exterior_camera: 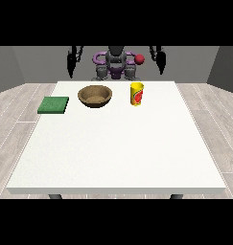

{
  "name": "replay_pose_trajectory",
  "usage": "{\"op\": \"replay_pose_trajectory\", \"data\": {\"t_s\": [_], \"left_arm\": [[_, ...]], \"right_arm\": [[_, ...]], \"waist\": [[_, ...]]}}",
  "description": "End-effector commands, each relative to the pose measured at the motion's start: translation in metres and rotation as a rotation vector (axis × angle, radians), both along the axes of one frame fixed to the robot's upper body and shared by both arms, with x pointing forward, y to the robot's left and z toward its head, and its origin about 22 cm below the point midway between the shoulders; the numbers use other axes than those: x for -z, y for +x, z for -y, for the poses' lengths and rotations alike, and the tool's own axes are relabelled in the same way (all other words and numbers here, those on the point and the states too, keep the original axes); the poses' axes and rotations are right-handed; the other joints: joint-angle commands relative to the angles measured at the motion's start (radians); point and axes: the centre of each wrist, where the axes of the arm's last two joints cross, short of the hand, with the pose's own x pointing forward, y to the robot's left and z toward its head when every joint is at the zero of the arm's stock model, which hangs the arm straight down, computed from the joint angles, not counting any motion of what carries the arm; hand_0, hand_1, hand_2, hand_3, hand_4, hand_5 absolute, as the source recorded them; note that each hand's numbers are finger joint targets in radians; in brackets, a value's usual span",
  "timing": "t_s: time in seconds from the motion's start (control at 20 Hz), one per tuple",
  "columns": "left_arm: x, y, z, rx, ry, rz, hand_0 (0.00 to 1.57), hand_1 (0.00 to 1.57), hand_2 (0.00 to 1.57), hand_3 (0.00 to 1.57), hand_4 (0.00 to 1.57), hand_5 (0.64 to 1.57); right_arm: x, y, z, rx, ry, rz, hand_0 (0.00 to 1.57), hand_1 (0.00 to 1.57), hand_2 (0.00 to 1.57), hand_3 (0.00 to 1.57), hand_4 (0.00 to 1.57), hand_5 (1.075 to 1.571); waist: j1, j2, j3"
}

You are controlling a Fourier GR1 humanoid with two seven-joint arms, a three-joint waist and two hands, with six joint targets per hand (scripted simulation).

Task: Pick the cup and pour the ball into the bowl, then pick the bowl and place it on the pad

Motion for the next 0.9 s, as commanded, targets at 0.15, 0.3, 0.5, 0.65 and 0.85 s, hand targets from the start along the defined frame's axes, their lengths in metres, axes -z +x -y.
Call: {"op": "replay_pose_trajectory", "data": {"t_s": [0.15, 0.3, 0.5, 0.65, 0.85], "left_arm": [[-0.025, 0.001, -0.005, 0.014, 0.028, 0.015, 0.0, 0.0, 0.0, 0.0, 0.0, 1.557], [-0.039, 0.011, -0.009, -0.02, -0.127, -0.043, 0.0, 0.0, 0.0, 0.0, 0.0, 1.557], [-0.08, 0.014, -0.015, 0.015, -0.107, 0.055, 0.0, 0.0, 0.0, 0.0, 0.0, 1.554], [-0.065, 0.006, -0.034, -0.013, -0.127, 0.072, 0.0, 0.0, 0.0, 0.0, 0.0, 1.547], [-0.07, 0.012, -0.044, -0.034, -0.092, 0.134, 0.0, 0.0, 0.0, 0.0, 0.0, 1.542]], "right_arm": [[-0.028, 0.003, 0.01, 0.0, -0.037, 0.032, 0.0, 0.0, 0.0, 0.0, 0.0, 1.569], [-0.048, -0.002, 0.042, -0.078, 0.056, 0.03, 0.0, 0.0, 0.0, 0.0, 0.0, 1.569], [-0.06, -0.001, 0.076, -0.037, 0.07, 0.083, 0.0, 0.0, 0.0, 0.0, 0.0, 1.57], [-0.073, -0.004, 0.07, -0.038, 0.09, 0.107, 0.0, 0.0, 0.0, 0.0, 0.0, 1.57], [-0.06, -0.012, 0.084, -0.06, 0.068, 0.136, 0.0, 0.0, 0.0, 0.0, 0.0, 1.57]], "waist": [[-0.006, -0.224, 0.0058], [-0.068, -0.243, 0.0108], [-0.02, -0.15, 0.0105], [-0.033, -0.108, 0.0102], [-0.041, -0.051, 0.0104]]}}
